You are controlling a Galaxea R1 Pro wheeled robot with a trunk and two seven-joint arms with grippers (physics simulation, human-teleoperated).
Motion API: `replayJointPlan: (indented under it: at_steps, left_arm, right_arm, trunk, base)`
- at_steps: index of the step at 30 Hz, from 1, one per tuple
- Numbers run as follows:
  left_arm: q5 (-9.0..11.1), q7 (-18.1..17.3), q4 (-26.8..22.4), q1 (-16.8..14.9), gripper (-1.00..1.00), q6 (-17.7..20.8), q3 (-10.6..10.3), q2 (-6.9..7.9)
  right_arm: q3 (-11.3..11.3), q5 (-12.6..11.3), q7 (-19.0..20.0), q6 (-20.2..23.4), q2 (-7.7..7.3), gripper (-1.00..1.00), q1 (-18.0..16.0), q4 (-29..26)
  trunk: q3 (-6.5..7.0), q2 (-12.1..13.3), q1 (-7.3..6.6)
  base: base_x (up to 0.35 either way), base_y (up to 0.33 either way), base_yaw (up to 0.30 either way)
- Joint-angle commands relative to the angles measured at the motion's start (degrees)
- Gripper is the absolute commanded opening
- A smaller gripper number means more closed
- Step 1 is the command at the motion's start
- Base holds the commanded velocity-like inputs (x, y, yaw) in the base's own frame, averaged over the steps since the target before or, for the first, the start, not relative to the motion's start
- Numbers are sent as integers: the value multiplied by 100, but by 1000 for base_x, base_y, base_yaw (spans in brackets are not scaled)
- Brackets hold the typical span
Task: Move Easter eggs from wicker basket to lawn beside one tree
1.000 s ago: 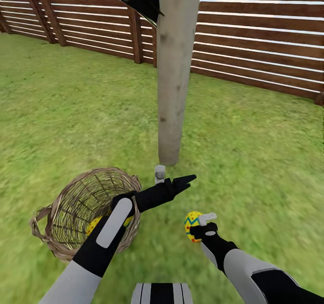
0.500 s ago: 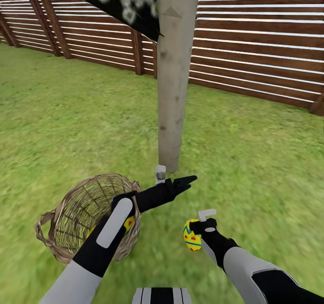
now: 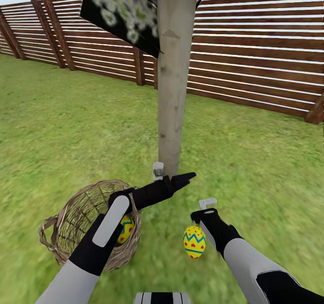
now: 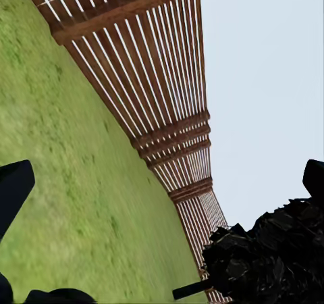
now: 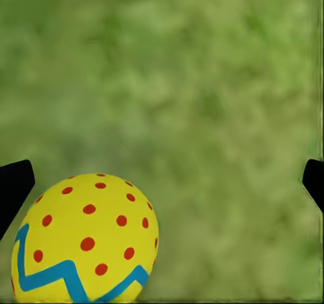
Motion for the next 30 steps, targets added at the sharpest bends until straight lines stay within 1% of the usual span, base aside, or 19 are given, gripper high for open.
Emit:
replayJointPlan:
  at_steps: [1, 2, 4, 5, 6, 8, 9, 10, 13, 14, 16, 19, 20, 22, 24, 25, 27, 30]
  left_arm:
    - [6, -7, -13, -4, 100, 29, 5, 1]
    - [6, -7, -28, -8, 100, 31, 7, 8]
    - [6, -8, -39, -11, 100, 32, 13, 18]
    - [6, -9, -47, -12, 100, 33, 19, 27]
    - [6, -9, -58, -12, 100, 33, 25, 65]
    - [6, -9, -83, -12, 100, 33, 34, 129]
    - [6, -9, -93, -12, 100, 33, 63, 159]
    - [6, -9, -97, -12, 100, 36, 98, 172]
    - [6, -9, -105, -12, 100, 55, 196, 192]
    - [6, -13, -106, -12, 100, 122, 221, 196]
    - [6, -16, -107, -12, 100, 339, 307, 203]
    - [6, -18, -108, -12, 100, 481, 481, 217]
    - [6, -18, -108, -12, 100, 511, 538, 225]
    - [6, -17, -108, -12, 100, 537, 588, 246]
    - [7, -18, -108, -12, 100, 546, 631, 325]
    - [11, -18, -109, -12, 100, 549, 674, 390]
    - [36, -18, -128, -12, 100, 551, 770, 458]
    - [86, -18, -148, -12, 100, 559, 910, 493]
  right_arm:
    - [23, 57, -5, 243, -3, 100, 0, -127]
    - [25, 57, 12, 516, -4, 100, 0, -313]
    - [24, 57, 81, 877, -9, 100, 0, -560]
    - [22, 57, 195, 1135, -11, 100, 0, -743]
    - [25, 54, 394, 1379, -11, 100, 0, -926]
    - [22, 51, 763, 1641, -18, 100, 0, -1138]
    - [25, 50, 1058, 1776, -29, 100, 0, -1261]
    - [27, 49, 1235, 1850, -35, 100, 0, -1322]
    - [28, 44, 1628, 2065, -52, 100, 0, -1442]
    - [28, 43, 1763, 2152, -55, 100, 0, -1486]
    - [29, 41, 1962, 2220, -68, 100, 0, -1519]
    - [29, 36, 2255, 2250, -136, 100, 0, -1531]
    - [29, 33, 2445, 2256, -167, 100, 0, -1533]
    - [29, 32, 2783, 2260, -229, 100, 0, -1535]
    - [27, 31, 3037, 2261, -295, 100, 0, -1537]
    - [24, 31, 3208, 2264, -360, 100, 0, -1540]
    - [21, 34, 3487, 2265, -452, 100, 0, -1543]
    - [9, 39, 3831, 2262, -513, 100, 0, -1544]
  trunk:
    - [18, 0, -3]
    - [41, 1, -6]
    - [85, 4, -11]
    - [107, 6, -13]
    - [129, 7, -16]
    - [173, 10, -21]
    - [196, 11, -24]
    - [218, 12, -26]
    - [284, 16, -34]
    - [306, 18, -37]
    - [351, 20, -42]
    - [417, 24, -50]
    - [439, 26, -52]
    - [484, 28, -57]
    - [528, 31, -62]
    - [550, 32, -65]
    - [594, 35, -70]
    - [661, 39, -78]
  base:
    - [0, 0, 0]
    - [0, 0, 0]
    - [0, 0, 0]
    - [0, 0, 0]
    - [0, 0, 0]
    - [0, 0, 0]
    - [0, 0, 0]
    - [0, 0, 0]
    - [0, 0, 0]
    - [0, 0, 0]
    - [0, 0, 0]
    - [0, 0, 0]
    - [0, 0, 0]
    - [0, 0, 0]
    - [0, 0, 0]
    - [0, 0, 0]
    - [0, 0, 0]
    - [0, 0, 0]
